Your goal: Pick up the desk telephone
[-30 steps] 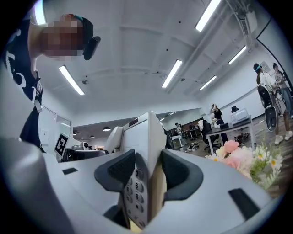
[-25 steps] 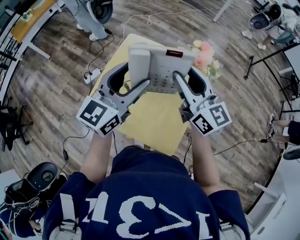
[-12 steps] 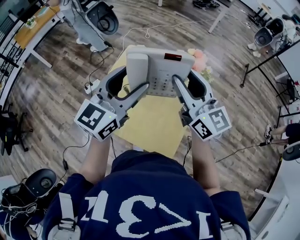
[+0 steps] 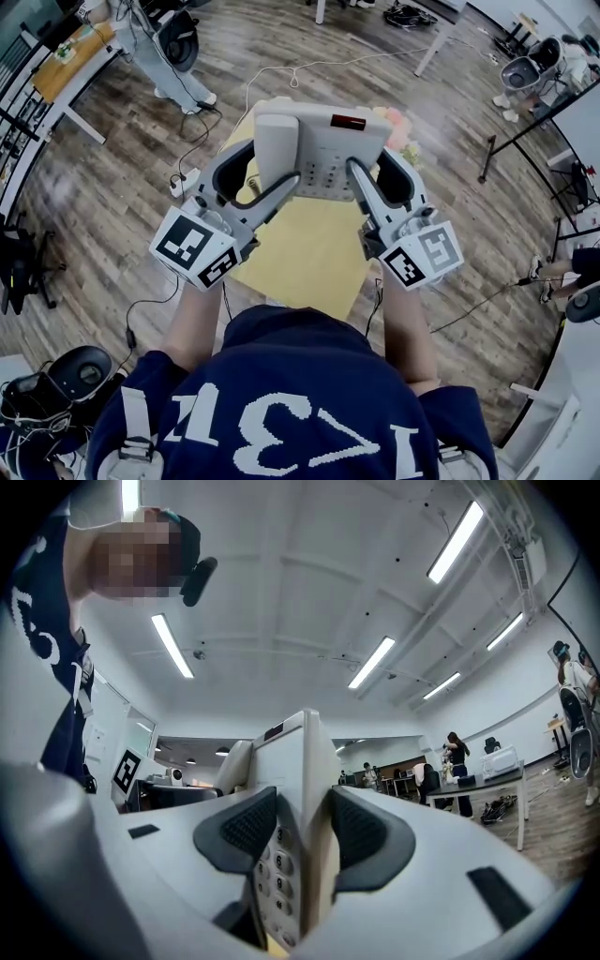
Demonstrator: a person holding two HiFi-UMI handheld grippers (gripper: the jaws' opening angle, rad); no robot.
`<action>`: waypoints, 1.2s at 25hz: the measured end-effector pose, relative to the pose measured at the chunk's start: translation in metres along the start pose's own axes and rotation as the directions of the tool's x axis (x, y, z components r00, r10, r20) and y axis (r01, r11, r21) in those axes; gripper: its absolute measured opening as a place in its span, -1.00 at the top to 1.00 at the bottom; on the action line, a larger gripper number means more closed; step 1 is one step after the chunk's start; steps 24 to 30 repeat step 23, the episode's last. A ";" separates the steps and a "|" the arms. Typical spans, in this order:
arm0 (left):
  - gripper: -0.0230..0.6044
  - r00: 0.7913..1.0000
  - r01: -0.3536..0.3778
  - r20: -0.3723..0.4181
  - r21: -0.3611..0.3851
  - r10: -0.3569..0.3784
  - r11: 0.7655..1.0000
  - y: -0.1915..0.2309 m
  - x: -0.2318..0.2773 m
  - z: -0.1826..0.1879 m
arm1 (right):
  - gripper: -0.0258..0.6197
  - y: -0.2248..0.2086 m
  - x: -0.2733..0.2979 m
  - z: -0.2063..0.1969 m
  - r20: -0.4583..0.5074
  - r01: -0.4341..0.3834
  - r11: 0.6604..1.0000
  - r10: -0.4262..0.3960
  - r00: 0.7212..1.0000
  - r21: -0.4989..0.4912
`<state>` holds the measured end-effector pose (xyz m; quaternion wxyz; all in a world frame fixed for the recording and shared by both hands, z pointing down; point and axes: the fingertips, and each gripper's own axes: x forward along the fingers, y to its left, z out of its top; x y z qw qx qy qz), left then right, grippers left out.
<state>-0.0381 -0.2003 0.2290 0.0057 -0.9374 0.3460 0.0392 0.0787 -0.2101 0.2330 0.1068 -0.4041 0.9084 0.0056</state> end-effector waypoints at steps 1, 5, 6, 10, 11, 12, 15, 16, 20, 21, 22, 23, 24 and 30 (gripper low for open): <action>-0.05 1.000 0.000 0.000 0.001 0.000 1.000 0.000 0.000 0.000 | 0.32 0.000 0.000 0.000 0.000 0.001 1.000 -0.001 1.000 0.000; -0.05 1.000 0.004 -0.001 0.002 -0.004 1.000 -0.001 0.001 -0.001 | 0.32 -0.001 -0.002 -0.001 0.000 0.008 1.000 -0.008 1.000 0.004; -0.05 1.000 0.006 -0.001 0.000 -0.006 1.000 -0.001 0.002 -0.001 | 0.32 -0.001 -0.002 -0.002 -0.001 0.010 1.000 -0.010 1.000 0.004; -0.05 1.000 0.014 0.005 -0.020 -0.014 1.000 0.001 0.003 -0.002 | 0.32 -0.002 -0.002 -0.002 -0.001 0.018 1.000 -0.018 1.000 0.008; -0.05 1.000 0.014 0.005 -0.021 -0.014 1.000 0.001 0.003 -0.003 | 0.32 -0.002 -0.001 -0.002 -0.001 0.018 1.000 -0.018 1.000 0.008; -0.05 1.000 0.015 0.004 -0.021 -0.015 1.000 0.002 0.002 -0.003 | 0.32 -0.002 -0.001 -0.003 -0.003 0.019 1.000 -0.019 1.000 0.007; -0.05 1.000 0.016 0.001 -0.016 -0.016 1.000 0.002 0.002 -0.005 | 0.32 -0.002 -0.001 -0.005 -0.006 0.022 1.000 -0.022 1.000 0.008; -0.05 1.000 0.015 0.001 -0.014 -0.015 1.000 0.002 0.002 -0.005 | 0.32 -0.002 -0.001 -0.005 -0.007 0.023 1.000 -0.023 1.000 0.009; -0.05 1.000 0.015 -0.001 -0.010 -0.015 1.000 0.001 0.002 -0.004 | 0.32 -0.002 -0.002 -0.004 -0.007 0.024 1.000 -0.024 1.000 0.008; -0.05 1.000 0.014 0.000 -0.009 -0.014 1.000 0.001 0.002 -0.003 | 0.32 -0.001 -0.002 -0.004 -0.006 0.024 1.000 -0.024 1.000 0.007; -0.05 1.000 0.014 0.001 -0.009 -0.014 1.000 0.001 0.002 -0.003 | 0.32 -0.001 -0.002 -0.003 -0.005 0.024 1.000 -0.024 1.000 0.006; -0.05 1.000 0.014 0.001 -0.008 -0.014 1.000 0.000 0.002 -0.002 | 0.32 -0.001 -0.002 -0.002 -0.004 0.023 1.000 -0.023 1.000 0.006; -0.05 1.000 0.014 0.001 -0.008 -0.014 1.000 0.000 0.002 -0.002 | 0.32 -0.001 -0.002 -0.002 -0.004 0.023 1.000 -0.023 1.000 0.006; -0.05 1.000 0.014 0.001 -0.008 -0.014 1.000 0.000 0.002 -0.002 | 0.32 -0.001 -0.002 -0.002 -0.004 0.023 1.000 -0.023 1.000 0.006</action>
